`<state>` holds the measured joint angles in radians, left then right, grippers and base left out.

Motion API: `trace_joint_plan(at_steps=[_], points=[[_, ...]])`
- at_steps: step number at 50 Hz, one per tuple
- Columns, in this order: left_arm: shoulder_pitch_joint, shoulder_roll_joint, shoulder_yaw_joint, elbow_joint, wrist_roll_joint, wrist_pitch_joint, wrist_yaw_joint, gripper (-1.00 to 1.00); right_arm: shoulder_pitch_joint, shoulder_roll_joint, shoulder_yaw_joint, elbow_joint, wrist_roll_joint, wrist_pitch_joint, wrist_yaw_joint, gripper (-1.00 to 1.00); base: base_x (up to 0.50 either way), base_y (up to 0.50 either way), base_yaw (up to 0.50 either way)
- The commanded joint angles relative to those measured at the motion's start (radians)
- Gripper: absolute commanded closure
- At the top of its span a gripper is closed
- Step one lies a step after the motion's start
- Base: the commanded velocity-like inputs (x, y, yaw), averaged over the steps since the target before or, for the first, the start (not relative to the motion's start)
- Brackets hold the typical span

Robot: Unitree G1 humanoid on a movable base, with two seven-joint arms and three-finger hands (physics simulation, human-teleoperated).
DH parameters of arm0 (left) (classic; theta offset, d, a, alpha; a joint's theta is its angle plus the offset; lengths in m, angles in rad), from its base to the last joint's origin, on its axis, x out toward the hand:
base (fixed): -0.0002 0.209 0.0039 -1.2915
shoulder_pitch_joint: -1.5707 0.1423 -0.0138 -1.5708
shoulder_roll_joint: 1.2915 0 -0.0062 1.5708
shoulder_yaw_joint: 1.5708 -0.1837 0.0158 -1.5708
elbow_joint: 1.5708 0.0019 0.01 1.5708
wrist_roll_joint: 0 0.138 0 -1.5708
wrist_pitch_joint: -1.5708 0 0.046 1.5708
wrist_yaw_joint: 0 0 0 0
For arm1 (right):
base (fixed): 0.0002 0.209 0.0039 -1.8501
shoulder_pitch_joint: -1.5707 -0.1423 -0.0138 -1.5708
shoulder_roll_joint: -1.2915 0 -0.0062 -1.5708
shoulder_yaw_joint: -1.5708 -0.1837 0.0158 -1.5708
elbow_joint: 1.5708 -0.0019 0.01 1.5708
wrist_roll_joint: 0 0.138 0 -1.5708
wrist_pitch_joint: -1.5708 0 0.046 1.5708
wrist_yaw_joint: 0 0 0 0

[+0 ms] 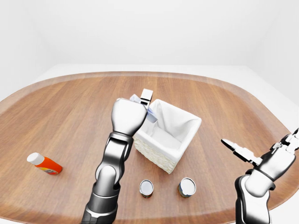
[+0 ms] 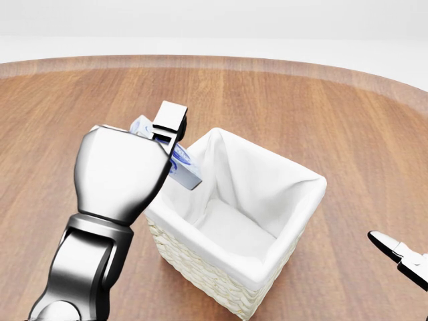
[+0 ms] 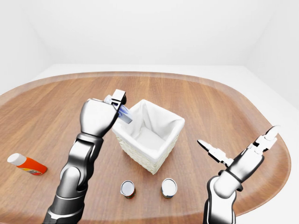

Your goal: Pick up the alphabet soup and the cream cheese box, and put them in the basket.

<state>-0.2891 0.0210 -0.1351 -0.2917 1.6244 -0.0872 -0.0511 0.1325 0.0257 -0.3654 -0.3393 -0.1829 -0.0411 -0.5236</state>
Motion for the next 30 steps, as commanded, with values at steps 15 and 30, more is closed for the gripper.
trace_joint_plan(at_steps=[15,30], points=[[-0.266,-0.117,-0.09,0.327,0.184,0.0,-0.029,1.0,-0.002,-0.001,-0.005,0.0,0.017,0.003,0.0,-1.0,0.0,0.0,0.0],[-0.398,-0.125,-0.084,0.676,0.245,0.012,0.09,1.0,-0.004,-0.003,-0.007,0.004,0.022,0.004,0.0,-1.0,0.0,0.0,0.0]])
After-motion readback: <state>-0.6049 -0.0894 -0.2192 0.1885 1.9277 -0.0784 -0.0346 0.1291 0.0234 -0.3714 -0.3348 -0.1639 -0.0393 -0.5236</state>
